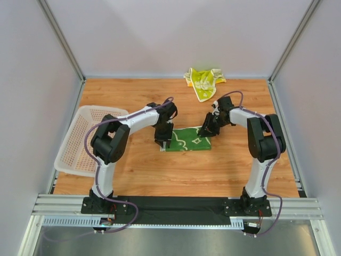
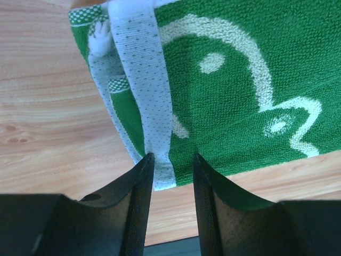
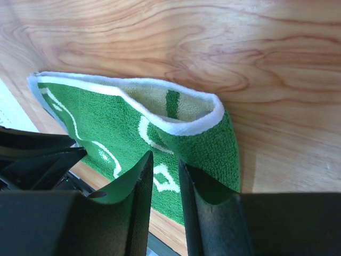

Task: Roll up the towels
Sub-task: Fold the towel, then roll the towel

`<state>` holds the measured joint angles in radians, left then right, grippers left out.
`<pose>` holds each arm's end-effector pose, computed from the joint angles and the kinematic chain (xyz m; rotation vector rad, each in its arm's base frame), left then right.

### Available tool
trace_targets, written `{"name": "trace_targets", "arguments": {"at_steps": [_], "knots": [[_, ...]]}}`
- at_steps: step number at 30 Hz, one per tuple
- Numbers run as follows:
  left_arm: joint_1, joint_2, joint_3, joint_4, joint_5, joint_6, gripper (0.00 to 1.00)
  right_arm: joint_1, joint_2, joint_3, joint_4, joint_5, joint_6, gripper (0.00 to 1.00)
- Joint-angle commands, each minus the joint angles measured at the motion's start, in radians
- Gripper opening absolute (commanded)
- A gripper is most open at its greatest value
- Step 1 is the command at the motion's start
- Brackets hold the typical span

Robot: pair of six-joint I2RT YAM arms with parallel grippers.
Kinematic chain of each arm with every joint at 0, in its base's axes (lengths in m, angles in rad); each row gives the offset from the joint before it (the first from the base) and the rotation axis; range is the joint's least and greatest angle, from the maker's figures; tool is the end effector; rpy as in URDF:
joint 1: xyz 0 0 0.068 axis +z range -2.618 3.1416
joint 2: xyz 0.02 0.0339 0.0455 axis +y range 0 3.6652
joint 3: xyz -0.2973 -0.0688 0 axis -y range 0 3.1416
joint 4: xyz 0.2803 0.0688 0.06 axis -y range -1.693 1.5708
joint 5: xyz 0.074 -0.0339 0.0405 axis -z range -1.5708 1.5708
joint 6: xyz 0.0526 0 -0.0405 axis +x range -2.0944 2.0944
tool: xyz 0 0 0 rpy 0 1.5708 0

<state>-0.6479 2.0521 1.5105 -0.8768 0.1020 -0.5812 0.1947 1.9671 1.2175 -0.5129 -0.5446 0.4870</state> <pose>0.3539 -0.2746 0.1591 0.1141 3.0626 -0.2627 0.4038 0.1074 0.1273 0.2976 2.8849 0.9130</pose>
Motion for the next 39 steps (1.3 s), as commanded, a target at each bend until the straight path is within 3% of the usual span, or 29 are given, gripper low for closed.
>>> {"name": "trace_targets", "arguments": {"at_steps": [1,12,19,22,26,27,29,35,37,39], "knots": [[0.031,-0.01,-0.039,0.042,-0.057,0.003,0.43,-0.005,-0.011,-0.067,0.039,0.083,-0.016,0.29],[0.079,-0.067,-0.156,0.143,-0.235,0.021,0.43,0.02,-0.155,-0.3,0.151,0.077,0.018,0.31],[0.012,-0.282,-0.188,0.108,-0.425,-0.005,0.46,0.118,-0.413,-0.306,0.122,0.153,0.024,0.41],[-0.057,-0.364,-0.174,0.061,-0.494,-0.011,0.51,0.143,-0.57,-0.335,0.071,0.195,0.035,0.45],[-0.128,-0.46,-0.197,0.041,-0.576,-0.034,0.85,0.155,-0.756,-0.432,0.007,0.278,0.051,0.52],[-0.128,-0.499,-0.213,0.065,-0.567,-0.035,0.9,0.155,-0.787,-0.444,-0.004,0.288,0.053,0.53],[-0.128,-0.541,-0.268,0.097,-0.529,-0.028,0.93,0.157,-0.861,-0.466,-0.027,0.317,0.056,0.55],[-0.211,-0.773,-0.534,0.451,-0.466,0.053,0.94,0.17,-1.074,-0.535,-0.067,0.543,0.122,0.61],[-0.248,-0.776,-0.549,0.519,-0.4,0.066,0.92,0.17,-1.126,-0.569,-0.075,0.627,0.157,0.63],[-0.327,-0.712,-0.518,0.483,-0.468,0.08,0.91,0.169,-1.183,-0.579,-0.102,0.652,0.203,0.63]]}}
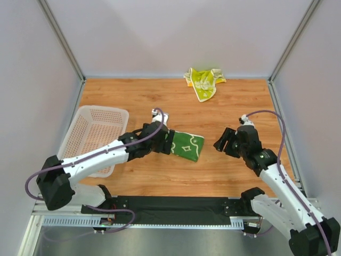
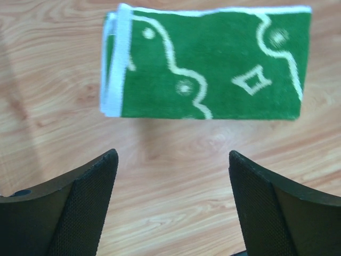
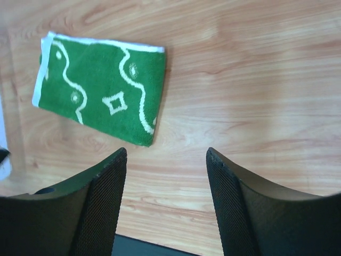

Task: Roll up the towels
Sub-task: Roll the towel

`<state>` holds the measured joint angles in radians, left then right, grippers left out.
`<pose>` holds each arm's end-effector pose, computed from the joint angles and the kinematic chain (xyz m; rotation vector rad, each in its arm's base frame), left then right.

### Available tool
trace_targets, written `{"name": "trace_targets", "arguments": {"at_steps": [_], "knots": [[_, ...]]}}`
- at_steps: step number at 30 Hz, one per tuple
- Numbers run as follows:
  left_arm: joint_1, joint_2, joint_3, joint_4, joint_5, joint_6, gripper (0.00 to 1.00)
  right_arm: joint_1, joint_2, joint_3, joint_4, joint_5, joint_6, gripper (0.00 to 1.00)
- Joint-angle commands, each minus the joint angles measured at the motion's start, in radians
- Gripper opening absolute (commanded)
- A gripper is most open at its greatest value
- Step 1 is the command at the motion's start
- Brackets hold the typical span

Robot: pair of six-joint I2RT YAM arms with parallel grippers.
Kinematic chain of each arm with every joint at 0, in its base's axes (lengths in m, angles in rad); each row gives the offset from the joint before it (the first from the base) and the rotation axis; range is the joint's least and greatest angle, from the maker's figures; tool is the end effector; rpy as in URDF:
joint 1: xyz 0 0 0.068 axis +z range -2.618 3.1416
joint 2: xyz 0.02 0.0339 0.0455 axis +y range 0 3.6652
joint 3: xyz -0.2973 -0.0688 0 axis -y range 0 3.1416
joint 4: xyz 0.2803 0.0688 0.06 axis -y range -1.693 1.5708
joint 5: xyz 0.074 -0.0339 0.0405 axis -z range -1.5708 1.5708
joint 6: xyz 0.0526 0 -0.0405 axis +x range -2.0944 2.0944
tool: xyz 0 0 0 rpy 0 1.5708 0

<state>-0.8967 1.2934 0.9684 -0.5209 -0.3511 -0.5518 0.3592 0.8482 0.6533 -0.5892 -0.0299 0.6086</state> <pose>0.2046 -0.2271 0.2744 0.2488 2.3547 -0.2797 0.1863 0.0716 0.2517 0.2852 2.3953 0.4976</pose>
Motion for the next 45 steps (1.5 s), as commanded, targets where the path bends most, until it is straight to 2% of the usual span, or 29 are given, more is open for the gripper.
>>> {"name": "trace_targets", "arguments": {"at_steps": [1,3,8,13,23,32,38,44,45], "knots": [[-0.108,0.079,0.068,0.108,-0.038,0.059,0.89,0.004,-0.081,-0.02,-0.041,0.136,0.091,0.63],[-0.187,0.191,0.146,0.043,-0.134,0.037,0.88,0.006,-0.142,-0.033,-0.058,0.166,0.112,0.6],[-0.313,0.471,0.324,-0.04,-0.208,-0.019,0.84,0.004,-0.283,-0.04,-0.147,0.274,0.128,0.6],[-0.338,0.688,0.516,-0.087,-0.197,-0.076,0.8,0.004,-0.348,-0.041,-0.175,0.328,0.111,0.6],[-0.337,0.787,0.566,-0.033,-0.123,-0.082,0.73,0.006,-0.348,-0.023,-0.195,0.277,0.115,0.6],[-0.338,0.813,0.576,-0.013,-0.129,-0.083,0.67,0.003,-0.359,-0.029,-0.19,0.275,0.117,0.61],[-0.34,0.845,0.547,0.021,-0.124,-0.105,0.56,0.004,-0.311,-0.024,-0.162,0.252,0.112,0.61],[-0.337,0.808,0.434,0.102,-0.13,-0.096,0.31,0.003,-0.219,-0.015,-0.072,0.177,0.126,0.63],[-0.335,0.802,0.422,0.114,-0.129,-0.096,0.3,0.001,-0.2,-0.015,-0.049,0.151,0.128,0.63]]}}
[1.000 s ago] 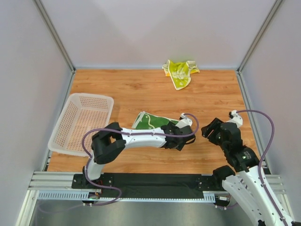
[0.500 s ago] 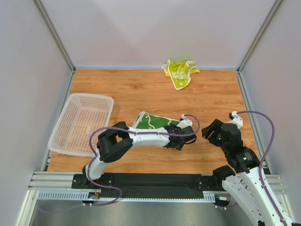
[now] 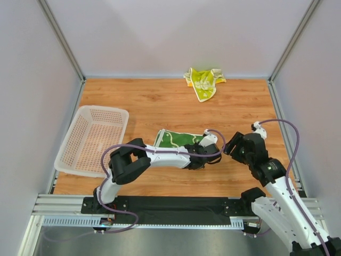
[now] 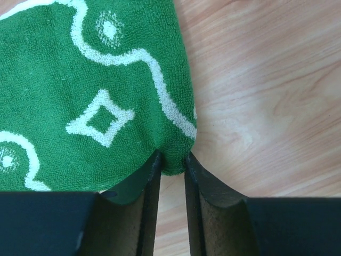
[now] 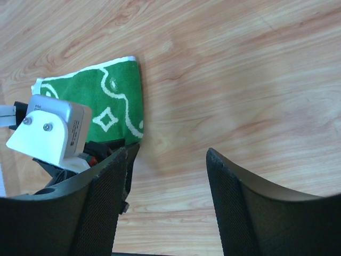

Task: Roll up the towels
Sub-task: Roll the towel

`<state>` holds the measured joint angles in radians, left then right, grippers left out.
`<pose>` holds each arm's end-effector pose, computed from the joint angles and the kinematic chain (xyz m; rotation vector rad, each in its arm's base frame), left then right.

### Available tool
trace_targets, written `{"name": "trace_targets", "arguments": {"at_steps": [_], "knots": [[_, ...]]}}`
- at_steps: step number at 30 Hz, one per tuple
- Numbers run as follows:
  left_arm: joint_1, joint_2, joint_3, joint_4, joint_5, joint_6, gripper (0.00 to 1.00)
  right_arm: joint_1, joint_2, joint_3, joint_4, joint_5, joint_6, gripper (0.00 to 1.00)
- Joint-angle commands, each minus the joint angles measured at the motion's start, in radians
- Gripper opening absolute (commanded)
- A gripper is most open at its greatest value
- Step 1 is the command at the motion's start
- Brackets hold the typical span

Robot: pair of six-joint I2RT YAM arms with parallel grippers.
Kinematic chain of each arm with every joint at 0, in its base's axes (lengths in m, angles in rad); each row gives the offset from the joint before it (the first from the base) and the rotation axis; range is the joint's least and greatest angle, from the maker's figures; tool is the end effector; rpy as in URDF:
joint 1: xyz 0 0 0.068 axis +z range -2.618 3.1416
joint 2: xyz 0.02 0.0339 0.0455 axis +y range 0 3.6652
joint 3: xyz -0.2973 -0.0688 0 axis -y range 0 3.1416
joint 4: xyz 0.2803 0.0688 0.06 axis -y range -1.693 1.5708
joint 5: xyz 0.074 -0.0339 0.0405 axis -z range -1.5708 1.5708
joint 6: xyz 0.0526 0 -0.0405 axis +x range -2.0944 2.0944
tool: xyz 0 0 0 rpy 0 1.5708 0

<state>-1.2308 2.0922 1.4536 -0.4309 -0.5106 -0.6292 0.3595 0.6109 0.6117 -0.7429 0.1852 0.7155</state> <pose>0.1865 -0.4501 0.1473 0.5673 2.3790 -0.1201 0.1432 0.0435 0.2593 0.5038 2.2657 0.3372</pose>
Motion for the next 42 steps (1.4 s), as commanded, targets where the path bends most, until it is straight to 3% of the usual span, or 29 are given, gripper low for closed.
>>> {"name": "trace_targets", "arguments": {"at_steps": [1,5,8,15,24,32,33,34,36,42], "knots": [[-0.002,-0.017,-0.081,0.033,0.035,-0.02,0.3,-0.004,0.096,0.028,0.121,-0.093,0.025,0.63],[0.001,-0.081,-0.186,0.098,0.052,-0.029,0.28,-0.039,0.292,0.03,0.29,-0.324,0.07,0.64],[0.001,-0.121,-0.237,0.124,0.064,-0.029,0.28,-0.044,0.459,0.042,0.391,-0.398,0.087,0.64],[0.011,-0.198,-0.318,0.162,0.092,-0.055,0.28,-0.042,0.768,0.112,0.569,-0.506,0.09,0.63],[0.033,-0.267,-0.391,0.188,0.124,-0.101,0.26,-0.04,0.941,0.092,0.7,-0.543,0.105,0.57],[0.063,-0.327,-0.446,0.199,0.167,-0.141,0.24,-0.04,0.998,0.065,0.735,-0.521,0.095,0.31],[0.067,-0.337,-0.45,0.198,0.169,-0.142,0.24,-0.04,0.998,0.065,0.734,-0.52,0.091,0.25],[0.067,-0.342,-0.456,0.199,0.172,-0.147,0.23,-0.04,1.0,0.066,0.732,-0.518,0.088,0.11],[0.067,-0.36,-0.475,0.199,0.173,-0.158,0.22,-0.042,0.992,0.071,0.708,-0.507,0.084,0.01],[0.067,-0.385,-0.512,0.201,0.193,-0.182,0.18,-0.04,0.92,0.056,0.625,-0.448,0.058,0.0]]}}
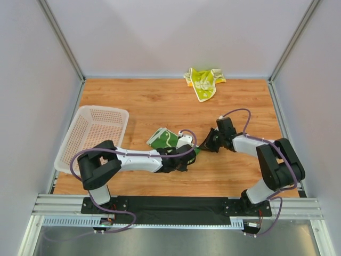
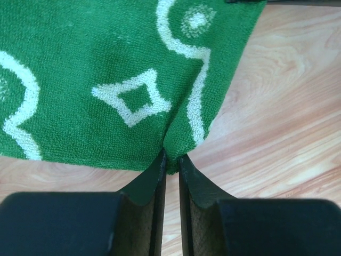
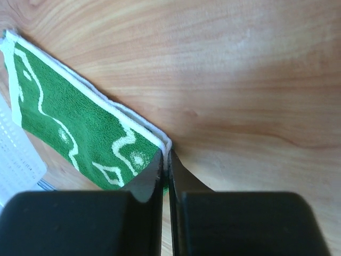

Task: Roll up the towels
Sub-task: Roll the towel

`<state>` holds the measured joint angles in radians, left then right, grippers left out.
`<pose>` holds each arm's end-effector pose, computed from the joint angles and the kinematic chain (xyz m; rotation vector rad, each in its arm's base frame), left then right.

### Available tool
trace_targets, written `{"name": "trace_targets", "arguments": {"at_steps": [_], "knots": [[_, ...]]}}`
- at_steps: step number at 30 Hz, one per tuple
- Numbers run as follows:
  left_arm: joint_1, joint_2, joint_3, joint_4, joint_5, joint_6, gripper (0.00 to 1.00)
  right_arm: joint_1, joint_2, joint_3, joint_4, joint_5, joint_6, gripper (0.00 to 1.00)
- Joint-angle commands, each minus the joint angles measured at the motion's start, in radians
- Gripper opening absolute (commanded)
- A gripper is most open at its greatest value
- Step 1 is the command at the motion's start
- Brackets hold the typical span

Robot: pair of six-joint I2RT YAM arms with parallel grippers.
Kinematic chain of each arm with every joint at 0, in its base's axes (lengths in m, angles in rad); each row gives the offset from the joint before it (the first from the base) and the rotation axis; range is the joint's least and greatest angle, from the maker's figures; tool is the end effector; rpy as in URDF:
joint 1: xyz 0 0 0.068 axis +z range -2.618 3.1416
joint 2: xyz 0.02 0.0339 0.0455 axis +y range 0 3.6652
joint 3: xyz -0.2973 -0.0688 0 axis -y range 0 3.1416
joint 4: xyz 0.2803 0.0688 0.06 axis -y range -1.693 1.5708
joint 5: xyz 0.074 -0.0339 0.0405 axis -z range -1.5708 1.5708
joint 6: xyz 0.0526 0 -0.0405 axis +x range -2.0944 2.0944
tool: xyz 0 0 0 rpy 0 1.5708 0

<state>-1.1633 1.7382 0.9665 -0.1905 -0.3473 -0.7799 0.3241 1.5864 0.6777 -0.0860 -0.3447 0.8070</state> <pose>0.1682 -0.3444 0.1529 0.3399 2.4718 -0.3996 0.2897 0.1161 0.1230 0.5135 2.6713 0.8306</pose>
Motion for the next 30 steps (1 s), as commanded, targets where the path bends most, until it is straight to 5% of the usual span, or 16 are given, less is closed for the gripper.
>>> {"name": "trace_targets", "arguments": {"at_steps": [1,7,22,30], "knots": [[-0.001,-0.034,-0.031,-0.041,0.037,-0.033,0.18,-0.005,-0.078,-0.012,-0.047,0.09,-0.04,0.03],[-0.001,-0.043,-0.031,-0.044,0.082,-0.041,0.16,-0.007,-0.179,0.006,-0.193,0.199,-0.092,0.45],[-0.001,-0.121,0.001,-0.061,0.175,-0.071,0.15,-0.005,-0.419,0.068,-0.389,0.294,-0.154,0.46],[0.054,-0.18,-0.072,-0.031,0.29,-0.223,0.13,-0.005,-0.451,0.054,-0.393,0.237,-0.173,0.44]]}}
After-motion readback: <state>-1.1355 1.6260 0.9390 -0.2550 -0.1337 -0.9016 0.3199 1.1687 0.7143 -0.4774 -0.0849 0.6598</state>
